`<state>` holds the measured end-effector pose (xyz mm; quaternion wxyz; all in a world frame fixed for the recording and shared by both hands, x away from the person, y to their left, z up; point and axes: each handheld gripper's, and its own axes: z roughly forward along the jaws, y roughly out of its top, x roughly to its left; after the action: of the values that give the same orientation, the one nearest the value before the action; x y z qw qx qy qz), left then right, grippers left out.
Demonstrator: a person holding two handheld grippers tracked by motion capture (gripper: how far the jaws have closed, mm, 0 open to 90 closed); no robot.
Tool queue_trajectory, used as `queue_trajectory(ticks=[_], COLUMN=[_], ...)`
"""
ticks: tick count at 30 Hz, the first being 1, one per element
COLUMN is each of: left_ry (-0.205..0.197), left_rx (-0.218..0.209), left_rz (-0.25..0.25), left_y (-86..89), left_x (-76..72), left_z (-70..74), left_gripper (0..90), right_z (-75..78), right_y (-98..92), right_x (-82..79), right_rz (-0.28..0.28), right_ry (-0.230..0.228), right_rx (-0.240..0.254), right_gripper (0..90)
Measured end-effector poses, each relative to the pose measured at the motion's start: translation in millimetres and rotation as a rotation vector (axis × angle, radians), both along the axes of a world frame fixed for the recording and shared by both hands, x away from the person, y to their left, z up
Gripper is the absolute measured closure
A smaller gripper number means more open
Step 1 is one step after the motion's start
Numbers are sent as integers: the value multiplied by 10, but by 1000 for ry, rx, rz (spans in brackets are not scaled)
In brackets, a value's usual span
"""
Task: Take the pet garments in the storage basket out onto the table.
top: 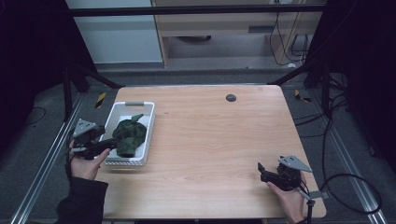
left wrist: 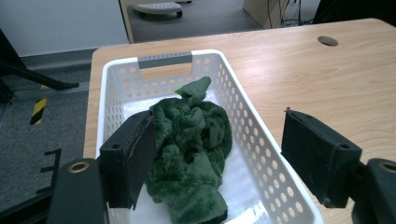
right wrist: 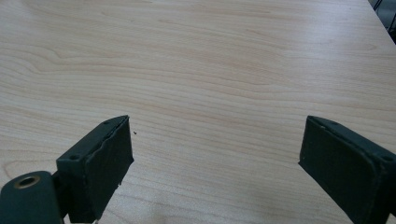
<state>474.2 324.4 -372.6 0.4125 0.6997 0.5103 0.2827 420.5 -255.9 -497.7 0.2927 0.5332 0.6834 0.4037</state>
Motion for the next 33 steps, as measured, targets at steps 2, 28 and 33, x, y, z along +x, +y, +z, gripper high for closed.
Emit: queue_trajectory(ticks=[2, 28, 33], left_ry=[7, 112, 138], left_rx=[13, 102, 118], left_rz=[-2, -37, -36], left_y=[-1, -23, -9], left_x=[42, 505, 583], left_z=[17, 104, 84], left_gripper=[254, 265, 265], right_z=[-1, -9, -9], right_y=[0, 1, 1], right_x=[0, 7, 9], right_rz=[1, 7, 7], right_ry=[-1, 6, 6], right_rx=[-2, -5, -6], right_gripper=[95, 101, 101])
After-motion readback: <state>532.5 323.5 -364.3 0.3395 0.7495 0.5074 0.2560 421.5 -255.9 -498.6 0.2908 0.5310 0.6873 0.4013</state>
